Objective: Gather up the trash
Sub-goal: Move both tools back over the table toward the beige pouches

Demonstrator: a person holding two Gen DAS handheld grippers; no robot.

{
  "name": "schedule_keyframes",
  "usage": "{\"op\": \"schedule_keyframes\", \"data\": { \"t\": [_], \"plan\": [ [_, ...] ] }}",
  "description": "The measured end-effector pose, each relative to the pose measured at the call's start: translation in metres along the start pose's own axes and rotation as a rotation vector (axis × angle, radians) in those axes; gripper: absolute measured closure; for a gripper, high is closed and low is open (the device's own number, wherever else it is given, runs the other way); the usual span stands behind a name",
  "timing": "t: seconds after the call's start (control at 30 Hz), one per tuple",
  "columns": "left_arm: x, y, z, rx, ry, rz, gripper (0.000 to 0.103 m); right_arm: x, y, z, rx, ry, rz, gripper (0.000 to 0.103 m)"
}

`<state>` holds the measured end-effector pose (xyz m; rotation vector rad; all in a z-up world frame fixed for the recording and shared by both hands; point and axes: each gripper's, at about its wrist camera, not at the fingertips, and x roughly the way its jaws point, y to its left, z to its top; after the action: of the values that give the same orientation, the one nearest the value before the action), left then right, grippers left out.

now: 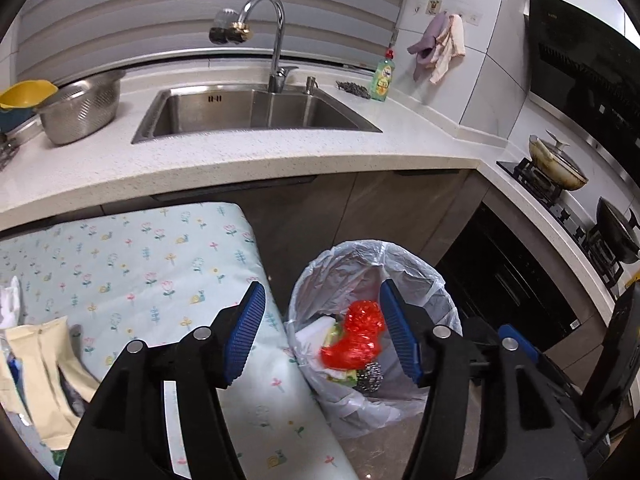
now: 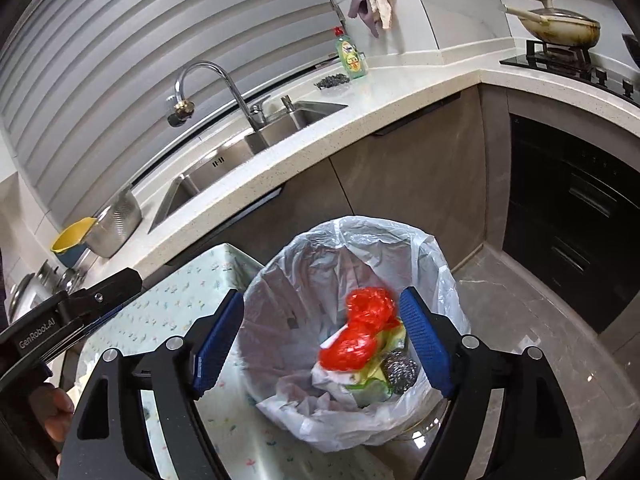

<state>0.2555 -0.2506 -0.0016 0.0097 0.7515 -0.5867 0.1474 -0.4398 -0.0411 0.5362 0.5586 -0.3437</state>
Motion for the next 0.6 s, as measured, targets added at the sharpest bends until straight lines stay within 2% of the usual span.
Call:
{"op": "schedule_keyframes", "data": {
  "t": [0.23,0.5,0.6],
  "plan": [
    [-0.043,0.019,-0.004,-0.011,-0.048,0.033,0.046,-0.033,0.036,-0.006,-0.059,-0.037,0.023,0.020],
    [-0.090,0.056,-0.012,-0.046,-0.094,0.093,0.046,-0.059,0.079,-0.019,-0.103,-0.043,0.057,0.019],
    [-0.107,0.071,-0.017,-0.061,-0.107,0.117,0.040,-0.066,0.097,-0.028,-0.120,-0.040,0.078,0.019]
  ]
}}
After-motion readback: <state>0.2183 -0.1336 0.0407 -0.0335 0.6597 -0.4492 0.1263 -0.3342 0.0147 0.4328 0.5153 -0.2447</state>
